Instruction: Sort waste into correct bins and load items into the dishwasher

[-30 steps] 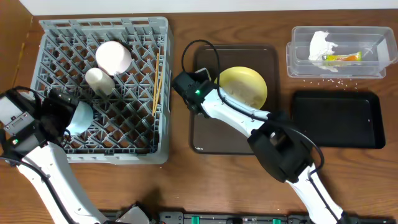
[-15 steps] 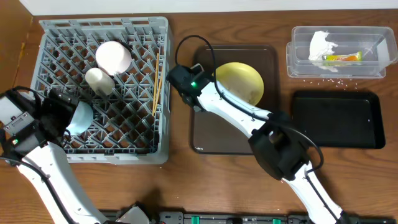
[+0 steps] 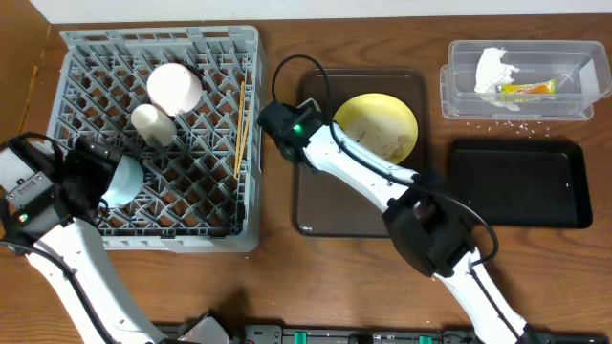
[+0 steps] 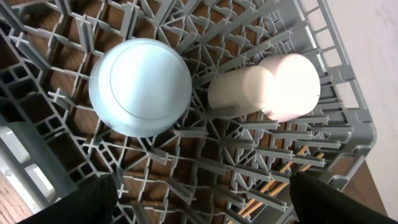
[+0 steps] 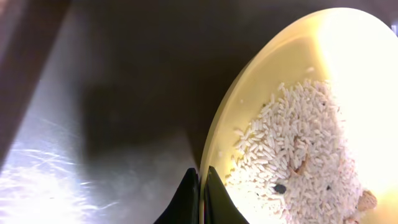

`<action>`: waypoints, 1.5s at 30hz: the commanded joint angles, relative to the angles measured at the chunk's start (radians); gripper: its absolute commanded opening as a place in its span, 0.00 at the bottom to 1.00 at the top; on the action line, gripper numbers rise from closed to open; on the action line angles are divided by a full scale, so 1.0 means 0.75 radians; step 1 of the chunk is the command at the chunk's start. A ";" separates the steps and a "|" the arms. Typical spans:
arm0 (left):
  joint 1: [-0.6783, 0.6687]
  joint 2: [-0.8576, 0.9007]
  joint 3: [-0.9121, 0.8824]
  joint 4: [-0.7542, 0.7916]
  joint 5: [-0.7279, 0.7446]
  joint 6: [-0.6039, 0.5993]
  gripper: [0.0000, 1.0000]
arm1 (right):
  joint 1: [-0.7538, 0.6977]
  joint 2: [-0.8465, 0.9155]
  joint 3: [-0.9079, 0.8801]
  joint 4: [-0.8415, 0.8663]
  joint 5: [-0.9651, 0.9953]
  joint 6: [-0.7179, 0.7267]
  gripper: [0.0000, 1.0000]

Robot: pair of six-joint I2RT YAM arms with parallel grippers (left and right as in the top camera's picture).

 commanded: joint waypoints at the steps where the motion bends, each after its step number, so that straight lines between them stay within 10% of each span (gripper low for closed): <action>1: -0.001 0.007 0.003 0.000 0.011 0.003 0.90 | -0.003 0.006 0.069 -0.028 0.113 0.050 0.01; 45: -0.001 0.008 0.003 0.000 0.011 0.003 0.90 | -0.805 -0.026 0.676 -0.824 -0.071 1.160 0.01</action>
